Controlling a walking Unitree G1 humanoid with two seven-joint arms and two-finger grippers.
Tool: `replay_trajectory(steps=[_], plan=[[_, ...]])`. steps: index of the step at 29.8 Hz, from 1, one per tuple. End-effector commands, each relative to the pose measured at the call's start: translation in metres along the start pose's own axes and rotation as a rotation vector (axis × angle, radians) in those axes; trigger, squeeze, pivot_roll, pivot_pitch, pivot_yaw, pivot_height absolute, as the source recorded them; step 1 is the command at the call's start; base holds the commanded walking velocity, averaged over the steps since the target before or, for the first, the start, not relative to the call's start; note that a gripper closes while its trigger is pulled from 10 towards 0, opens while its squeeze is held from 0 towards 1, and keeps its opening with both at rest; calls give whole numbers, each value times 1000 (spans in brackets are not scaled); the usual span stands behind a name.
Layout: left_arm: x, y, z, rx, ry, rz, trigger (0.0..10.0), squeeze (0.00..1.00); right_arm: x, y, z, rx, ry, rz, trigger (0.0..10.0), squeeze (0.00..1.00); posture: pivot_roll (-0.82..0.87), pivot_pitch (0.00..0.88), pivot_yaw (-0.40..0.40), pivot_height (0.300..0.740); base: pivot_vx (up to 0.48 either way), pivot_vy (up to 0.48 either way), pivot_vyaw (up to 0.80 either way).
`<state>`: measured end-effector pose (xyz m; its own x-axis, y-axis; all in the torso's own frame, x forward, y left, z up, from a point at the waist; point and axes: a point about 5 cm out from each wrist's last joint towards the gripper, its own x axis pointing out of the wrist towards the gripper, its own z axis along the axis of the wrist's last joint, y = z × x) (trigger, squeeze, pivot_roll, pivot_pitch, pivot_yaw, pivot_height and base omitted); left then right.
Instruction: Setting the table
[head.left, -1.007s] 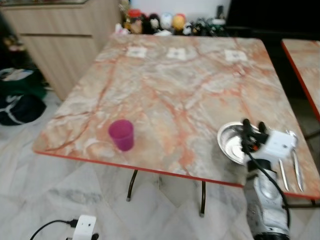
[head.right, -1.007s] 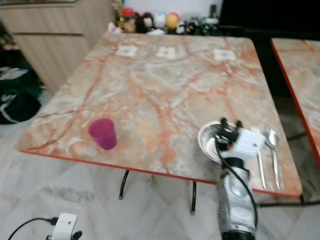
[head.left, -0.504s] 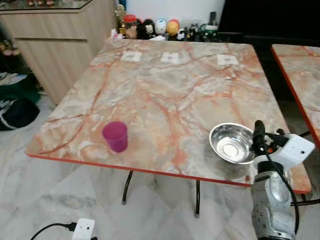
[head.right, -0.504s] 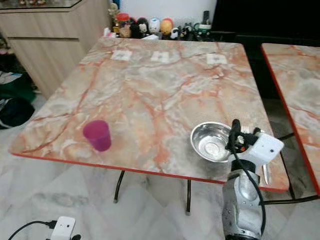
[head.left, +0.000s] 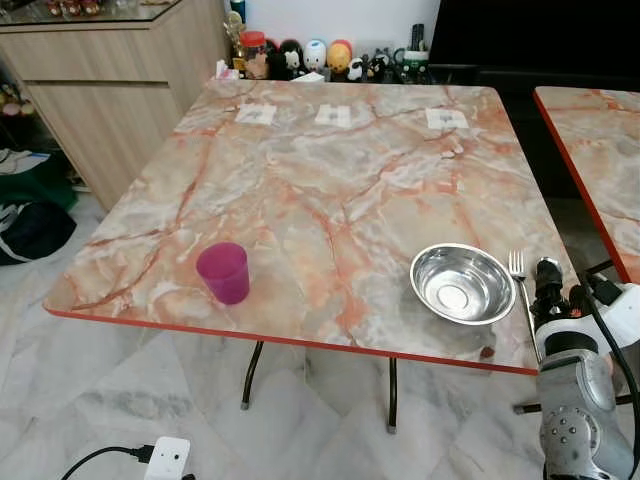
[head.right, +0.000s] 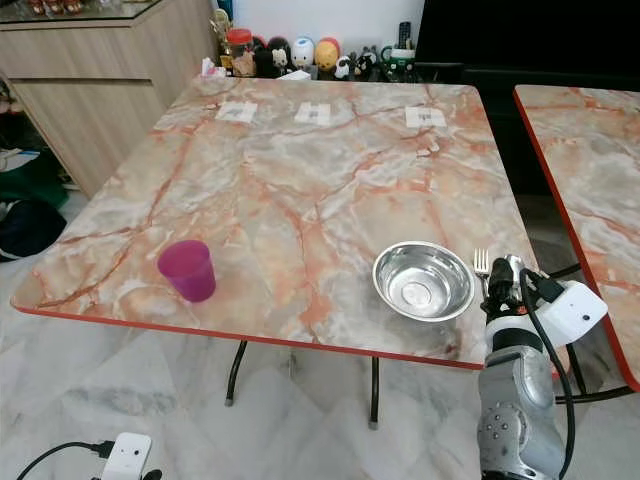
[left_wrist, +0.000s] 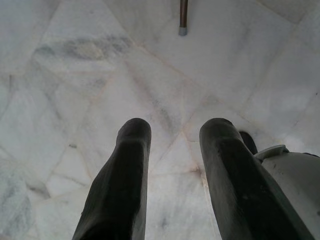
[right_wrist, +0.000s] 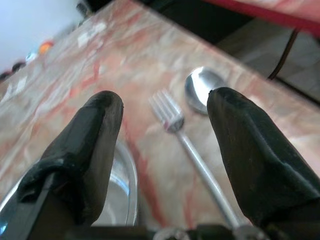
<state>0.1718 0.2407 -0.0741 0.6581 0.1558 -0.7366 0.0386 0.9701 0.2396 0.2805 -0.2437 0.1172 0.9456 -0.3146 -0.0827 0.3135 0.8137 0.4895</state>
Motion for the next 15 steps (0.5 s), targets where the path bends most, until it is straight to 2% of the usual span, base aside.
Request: replay_trajectory(steps=[1, 15], plan=[[-2, 1, -6, 1, 20, 2, 10000, 0, 0, 1, -11, -31, 78, 17, 10000, 0, -47, 94, 29, 740, 0, 0, 0], [-2, 2, -6, 1, 20, 6, 10000, 0, 3, 9, -19, 6, 139, 85, 10000, 0, -44, 93, 28, 740, 0, 0, 0]])
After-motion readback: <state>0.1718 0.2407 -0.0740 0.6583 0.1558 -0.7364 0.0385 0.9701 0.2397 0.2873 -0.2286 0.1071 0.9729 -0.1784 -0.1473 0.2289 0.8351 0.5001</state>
